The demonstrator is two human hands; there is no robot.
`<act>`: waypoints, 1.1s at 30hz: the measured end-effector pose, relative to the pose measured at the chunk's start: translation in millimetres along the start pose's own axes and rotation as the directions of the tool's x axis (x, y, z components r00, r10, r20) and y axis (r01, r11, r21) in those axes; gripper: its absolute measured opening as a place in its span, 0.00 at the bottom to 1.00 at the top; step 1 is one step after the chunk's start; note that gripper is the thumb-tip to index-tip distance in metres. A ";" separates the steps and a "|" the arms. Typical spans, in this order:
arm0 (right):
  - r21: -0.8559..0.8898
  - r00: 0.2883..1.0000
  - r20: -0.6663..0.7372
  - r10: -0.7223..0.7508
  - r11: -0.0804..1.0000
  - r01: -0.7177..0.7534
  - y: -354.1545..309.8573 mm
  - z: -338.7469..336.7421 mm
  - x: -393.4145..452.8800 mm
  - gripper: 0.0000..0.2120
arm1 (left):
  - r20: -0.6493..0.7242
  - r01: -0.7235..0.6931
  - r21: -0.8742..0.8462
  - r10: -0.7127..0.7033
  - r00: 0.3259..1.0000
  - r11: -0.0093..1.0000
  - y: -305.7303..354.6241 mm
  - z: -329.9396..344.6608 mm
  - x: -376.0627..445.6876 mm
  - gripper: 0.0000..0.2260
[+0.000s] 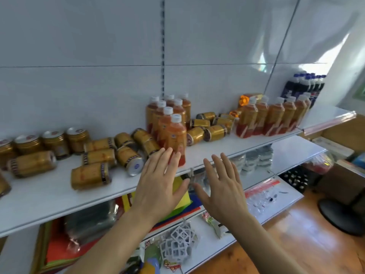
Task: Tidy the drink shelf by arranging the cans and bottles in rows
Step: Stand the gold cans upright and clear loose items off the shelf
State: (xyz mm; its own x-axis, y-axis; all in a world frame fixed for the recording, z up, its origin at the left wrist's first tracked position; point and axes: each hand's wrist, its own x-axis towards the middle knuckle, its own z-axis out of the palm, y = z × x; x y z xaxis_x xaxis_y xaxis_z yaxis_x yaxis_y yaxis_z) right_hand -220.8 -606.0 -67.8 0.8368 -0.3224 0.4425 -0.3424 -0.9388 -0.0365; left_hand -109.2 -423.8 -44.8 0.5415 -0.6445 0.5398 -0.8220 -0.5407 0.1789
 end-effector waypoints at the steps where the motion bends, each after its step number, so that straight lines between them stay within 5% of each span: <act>1: -0.005 1.000 0.006 0.017 1.000 -0.017 12.7 1.0 1.1 0.39 | 0.007 -0.016 -0.016 0.016 1.000 1.000 9.2 7.2 8.7 0.32; 7: -0.027 0.996 0.013 0.091 0.996 -0.090 79.3 15.5 26.6 0.38 | 0.017 -0.056 -0.115 0.058 0.998 0.992 39.8 59.6 70.1 0.32; 17: -0.050 0.997 0.009 0.071 0.996 -0.070 148.2 35.1 121.3 0.38 | 0.106 0.116 -0.062 -0.109 0.988 0.991 47.7 126.4 167.6 0.37; 27: 0.111 0.976 0.085 -0.200 0.975 0.190 187.7 99.7 202.0 0.38 | 0.171 0.383 0.204 -0.418 0.892 0.901 36.0 179.6 195.5 0.36; 33: 0.169 0.909 0.121 -0.399 0.911 0.377 197.6 128.1 242.5 0.38 | 0.066 0.466 0.301 -0.505 0.860 0.832 35.7 185.7 209.3 0.31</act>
State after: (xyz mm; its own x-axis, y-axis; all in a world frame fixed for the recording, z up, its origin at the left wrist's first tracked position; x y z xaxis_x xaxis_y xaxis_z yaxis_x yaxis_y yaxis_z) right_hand -30.8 -885.1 -82.5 0.9488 0.0670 0.3088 0.0760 -0.9970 -0.0173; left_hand 7.6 -678.3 -78.2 0.8930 -0.3169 0.3195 -0.3787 -0.9128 0.1529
